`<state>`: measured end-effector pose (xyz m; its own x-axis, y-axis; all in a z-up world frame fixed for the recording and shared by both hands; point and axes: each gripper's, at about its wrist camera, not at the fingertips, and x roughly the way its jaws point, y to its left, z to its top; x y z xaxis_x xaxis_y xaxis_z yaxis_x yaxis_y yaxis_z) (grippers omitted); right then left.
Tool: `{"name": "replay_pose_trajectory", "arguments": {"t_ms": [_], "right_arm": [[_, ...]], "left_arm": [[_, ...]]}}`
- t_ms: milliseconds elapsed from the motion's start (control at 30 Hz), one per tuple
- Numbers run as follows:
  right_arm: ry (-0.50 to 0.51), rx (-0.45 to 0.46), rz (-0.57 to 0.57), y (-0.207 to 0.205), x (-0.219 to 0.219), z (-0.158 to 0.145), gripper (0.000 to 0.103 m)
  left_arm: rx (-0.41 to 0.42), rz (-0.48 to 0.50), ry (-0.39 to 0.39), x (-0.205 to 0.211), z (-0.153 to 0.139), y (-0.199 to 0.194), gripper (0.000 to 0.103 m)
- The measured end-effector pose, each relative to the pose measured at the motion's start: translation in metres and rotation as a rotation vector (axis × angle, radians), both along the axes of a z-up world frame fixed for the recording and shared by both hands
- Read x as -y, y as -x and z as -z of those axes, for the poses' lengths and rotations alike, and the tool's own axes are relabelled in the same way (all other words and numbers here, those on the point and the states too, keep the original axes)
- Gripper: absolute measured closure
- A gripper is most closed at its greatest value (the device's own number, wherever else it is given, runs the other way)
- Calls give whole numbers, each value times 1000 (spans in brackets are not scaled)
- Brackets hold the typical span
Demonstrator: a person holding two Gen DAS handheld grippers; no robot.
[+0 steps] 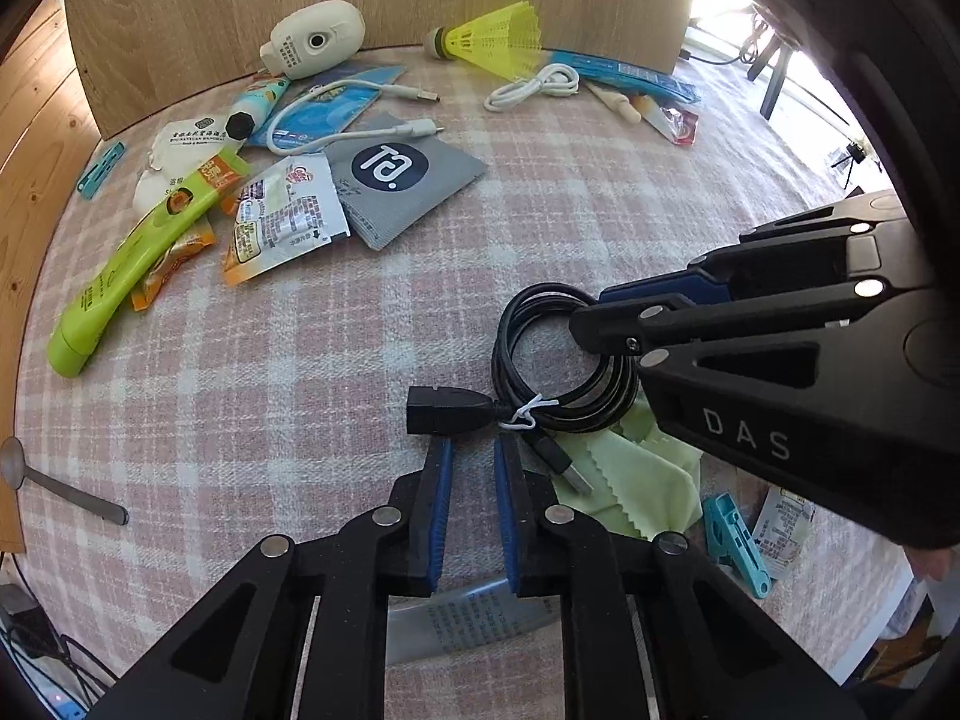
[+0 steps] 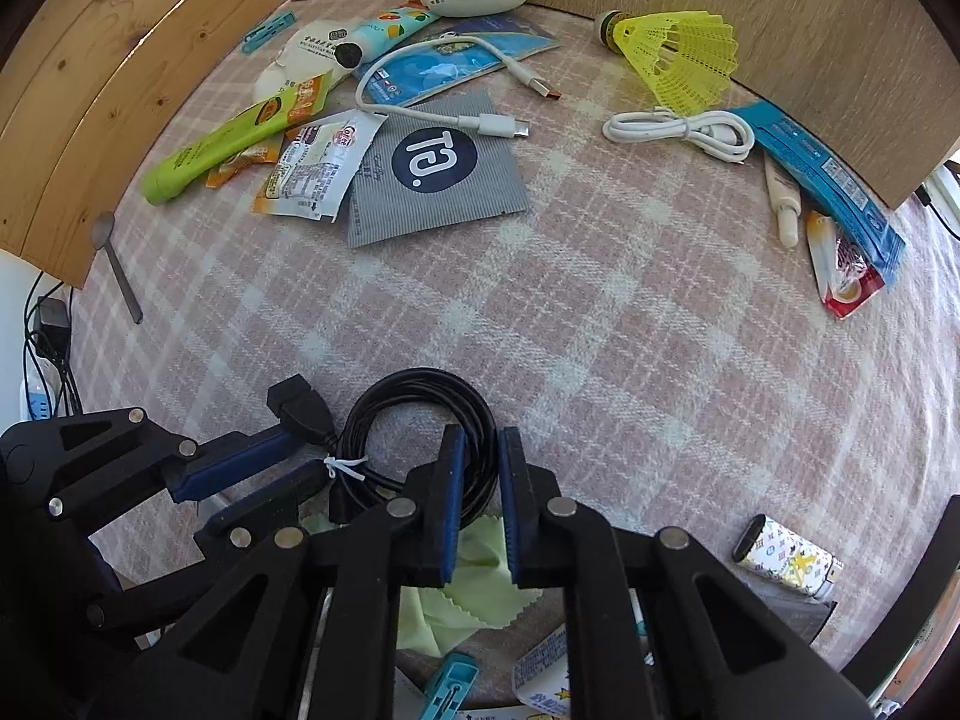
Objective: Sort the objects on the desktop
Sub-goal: 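Close the left gripper on the coiled black cable and lift it, then carry the black cable to the black tray and open the left gripper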
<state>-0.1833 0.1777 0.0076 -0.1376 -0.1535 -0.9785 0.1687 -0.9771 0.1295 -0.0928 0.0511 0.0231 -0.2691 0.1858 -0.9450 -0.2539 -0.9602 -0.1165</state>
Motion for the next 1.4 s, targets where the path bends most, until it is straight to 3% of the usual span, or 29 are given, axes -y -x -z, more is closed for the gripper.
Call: {"name": "replay_pose_trajectory", "arguments": {"t_ms": [167, 500, 667, 800, 1000, 1400], "right_arm": [[52, -15, 50, 1, -6, -10, 92], [79, -86, 70, 0, -24, -47, 93], [91, -125, 102, -28, -55, -76, 93], [91, -169, 140, -52, -78, -85, 93], [119, -199, 266, -116, -155, -99, 93], [77, -217, 585, -257, -324, -111, 93]], "left_arm": [[-16, -17, -29, 3, -8, 6, 102], [-73, -22, -42, -5, -37, 17, 103], [-112, -7, -57, -29, -59, 9, 103], [-151, 37, -65, -61, -77, -8, 103], [-177, 138, -105, -130, -94, -37, 103], [-150, 453, -186, -316, -107, -97, 103]]}}
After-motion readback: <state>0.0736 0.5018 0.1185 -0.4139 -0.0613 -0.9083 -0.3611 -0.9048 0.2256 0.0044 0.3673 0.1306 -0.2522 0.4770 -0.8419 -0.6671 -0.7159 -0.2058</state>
